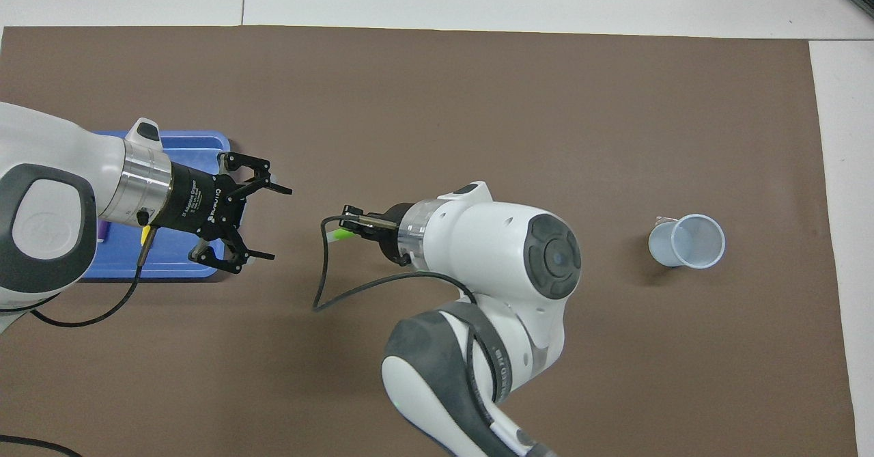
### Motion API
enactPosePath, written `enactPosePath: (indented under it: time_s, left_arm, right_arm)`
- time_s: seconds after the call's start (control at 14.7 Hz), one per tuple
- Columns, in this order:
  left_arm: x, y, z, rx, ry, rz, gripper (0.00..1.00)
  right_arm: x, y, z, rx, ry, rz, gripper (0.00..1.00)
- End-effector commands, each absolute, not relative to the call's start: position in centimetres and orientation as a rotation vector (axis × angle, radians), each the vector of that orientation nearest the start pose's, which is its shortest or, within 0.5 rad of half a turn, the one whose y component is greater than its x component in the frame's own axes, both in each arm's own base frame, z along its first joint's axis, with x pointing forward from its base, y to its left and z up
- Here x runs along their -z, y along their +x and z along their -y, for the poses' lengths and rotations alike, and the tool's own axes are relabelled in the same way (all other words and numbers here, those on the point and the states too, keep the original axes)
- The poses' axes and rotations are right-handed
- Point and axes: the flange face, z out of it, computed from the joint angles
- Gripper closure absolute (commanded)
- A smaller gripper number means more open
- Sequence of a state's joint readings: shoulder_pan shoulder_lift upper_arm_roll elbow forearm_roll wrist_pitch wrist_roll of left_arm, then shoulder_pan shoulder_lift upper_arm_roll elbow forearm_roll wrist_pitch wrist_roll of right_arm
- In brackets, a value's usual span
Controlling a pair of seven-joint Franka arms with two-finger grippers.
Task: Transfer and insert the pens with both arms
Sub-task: 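Open the left gripper while the right gripper pulls the pen away, then insert the green pen into the white cup with the right gripper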
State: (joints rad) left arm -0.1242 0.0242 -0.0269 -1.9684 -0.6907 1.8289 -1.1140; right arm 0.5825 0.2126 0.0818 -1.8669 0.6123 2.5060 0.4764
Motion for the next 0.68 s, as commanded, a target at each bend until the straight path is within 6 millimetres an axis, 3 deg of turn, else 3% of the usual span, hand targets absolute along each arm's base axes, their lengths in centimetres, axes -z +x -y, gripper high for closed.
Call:
enactPosePath:
  time_s: [0.0,0.14,0.27,0.48,0.61]
  left_arm:
    - [-46.1,52.2,12.0,-0.86,-3.14,1.548,0.0]
    - [-45.7,51.7,10.4,-0.732,-3.303,1.06,0.0]
    - [-45.4,51.7,8.6,-0.651,-3.376,0.747,0.0]
    - [-45.8,52.4,6.3,-0.482,-3.399,0.217,0.0]
    - [-46.2,53.3,5.2,-0.39,-3.342,-0.054,0.0]
  right_arm:
    - [-42.3,50.6,-33.2,0.091,-2.6,-0.101,1.0]
    - [-40.7,51.0,-28.9,0.031,-2.673,0.043,1.0]
    - [-40.6,52.4,-24.7,-0.019,-2.785,0.195,1.0]
    - [-41.7,53.5,-18.0,-0.081,-2.903,0.448,1.0]
    - [-43.9,54.1,-13.6,-0.141,-2.91,0.501,1.0]
